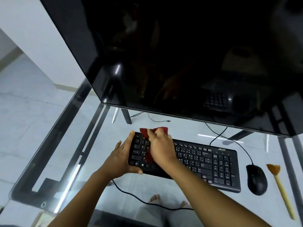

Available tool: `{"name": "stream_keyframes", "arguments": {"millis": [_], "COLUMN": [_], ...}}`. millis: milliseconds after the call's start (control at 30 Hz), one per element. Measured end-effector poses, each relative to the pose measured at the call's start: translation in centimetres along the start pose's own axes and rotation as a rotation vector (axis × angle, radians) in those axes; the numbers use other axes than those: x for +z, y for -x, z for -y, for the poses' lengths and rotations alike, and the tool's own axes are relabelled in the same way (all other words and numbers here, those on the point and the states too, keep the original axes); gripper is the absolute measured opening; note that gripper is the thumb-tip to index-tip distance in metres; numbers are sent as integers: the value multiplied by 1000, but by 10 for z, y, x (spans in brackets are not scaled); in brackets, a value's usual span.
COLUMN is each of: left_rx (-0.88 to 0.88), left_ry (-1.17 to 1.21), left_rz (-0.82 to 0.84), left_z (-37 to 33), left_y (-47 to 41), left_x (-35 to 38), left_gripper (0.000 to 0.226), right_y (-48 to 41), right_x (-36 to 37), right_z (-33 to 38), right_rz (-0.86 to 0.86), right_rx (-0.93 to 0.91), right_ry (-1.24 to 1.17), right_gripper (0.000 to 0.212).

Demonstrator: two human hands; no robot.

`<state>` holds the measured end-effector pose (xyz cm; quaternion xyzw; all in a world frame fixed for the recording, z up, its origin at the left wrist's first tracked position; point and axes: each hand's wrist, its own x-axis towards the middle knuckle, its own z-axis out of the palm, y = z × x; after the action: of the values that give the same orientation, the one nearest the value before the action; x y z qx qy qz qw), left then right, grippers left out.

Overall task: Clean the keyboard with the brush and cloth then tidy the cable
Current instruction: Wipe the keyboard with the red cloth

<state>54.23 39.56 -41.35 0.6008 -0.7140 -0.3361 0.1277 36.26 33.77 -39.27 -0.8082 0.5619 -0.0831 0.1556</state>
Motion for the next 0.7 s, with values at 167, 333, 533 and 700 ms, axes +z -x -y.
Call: {"name": "stream_keyframes", "arguments": {"millis": [167, 333, 533, 700], "left_rx": [18, 8, 16, 4], "left_ry": [-12, -17, -39, -45], "left_rz": [-6, 4, -5, -11], "left_z": [-3, -3, 2, 2], "left_y": [2, 0, 0, -1], "left_x": [-1, -2, -1, -1], "left_gripper": [143, 144, 142, 143], "right_y": [13, -15, 43, 59], "right_x": [-3, -2, 2, -2], "right_z": [25, -3, 19, -29], "right_rz": [115, 8, 252, 62], "right_rx": [-231, -6, -448, -172], "right_ry": [-55, -23, -89, -109], "right_gripper": [58, 42, 46, 52]}}
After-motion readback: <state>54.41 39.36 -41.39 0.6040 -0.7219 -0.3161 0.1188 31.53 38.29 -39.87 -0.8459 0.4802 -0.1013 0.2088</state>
